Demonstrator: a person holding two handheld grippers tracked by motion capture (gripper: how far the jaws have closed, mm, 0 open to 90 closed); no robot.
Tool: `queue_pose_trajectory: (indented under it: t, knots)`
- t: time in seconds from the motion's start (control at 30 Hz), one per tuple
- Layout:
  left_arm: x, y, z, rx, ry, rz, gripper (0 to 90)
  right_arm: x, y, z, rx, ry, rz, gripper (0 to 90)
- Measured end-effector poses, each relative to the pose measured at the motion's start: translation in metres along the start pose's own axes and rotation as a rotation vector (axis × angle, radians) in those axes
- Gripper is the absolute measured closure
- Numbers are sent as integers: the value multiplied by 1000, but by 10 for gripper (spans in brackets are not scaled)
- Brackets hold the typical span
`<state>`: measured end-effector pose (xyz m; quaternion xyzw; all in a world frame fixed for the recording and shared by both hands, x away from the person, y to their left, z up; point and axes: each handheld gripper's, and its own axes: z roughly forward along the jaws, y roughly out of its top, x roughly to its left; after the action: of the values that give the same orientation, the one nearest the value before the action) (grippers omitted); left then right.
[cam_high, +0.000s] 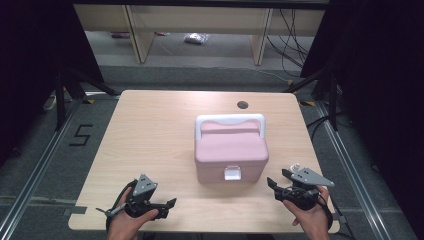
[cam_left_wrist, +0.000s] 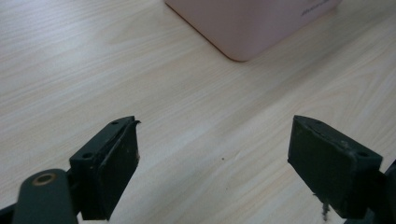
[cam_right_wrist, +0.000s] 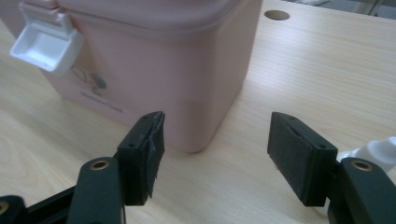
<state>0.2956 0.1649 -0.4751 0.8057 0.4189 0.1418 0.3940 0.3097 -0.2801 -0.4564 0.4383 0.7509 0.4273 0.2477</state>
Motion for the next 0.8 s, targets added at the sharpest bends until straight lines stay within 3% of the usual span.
queue_pose_trajectory:
  t: [0.07, 0.1, 0.13, 0.2, 0.27, 0.43, 0.47, 0.53, 0.57, 0.6, 0.8]
  knots:
    - [0, 6, 0, -5, -2, 1, 157, 2, -1, 1, 10, 27, 3, 374]
    - [0, 9, 1, -13, -2, 5, 158, 5, -3, 1, 15, 42, 49, 374]
    - [0, 12, 0, -10, 0, 8, 160, 1, -3, 2, 6, 33, 1, 374]
    - [1, 18, 1, -28, -10, 9, 160, 3, -5, 2, 29, 52, 35, 374]
    - [2, 25, 0, -25, -3, 9, 160, -1, -7, 4, 19, 46, -2, 373]
    - [5, 38, 8, -31, -8, 16, 160, 2, -9, 6, 32, 62, -5, 370]
    - [4, 40, 9, -32, 0, 20, 160, 5, -9, 7, 45, 74, 24, 369]
    - [2, 44, 11, -32, -20, 26, 160, 4, -9, 8, 51, 79, 3, 369]
    - [1, 45, 11, -31, -19, 28, 160, 7, -10, 8, 54, 76, 34, 368]
    - [1, 46, 12, -28, -22, 35, 160, 5, -10, 9, 48, 72, -8, 368]
    - [2, 58, 12, -50, -42, 46, 153, 3, -13, 11, 56, 84, 10, 366]
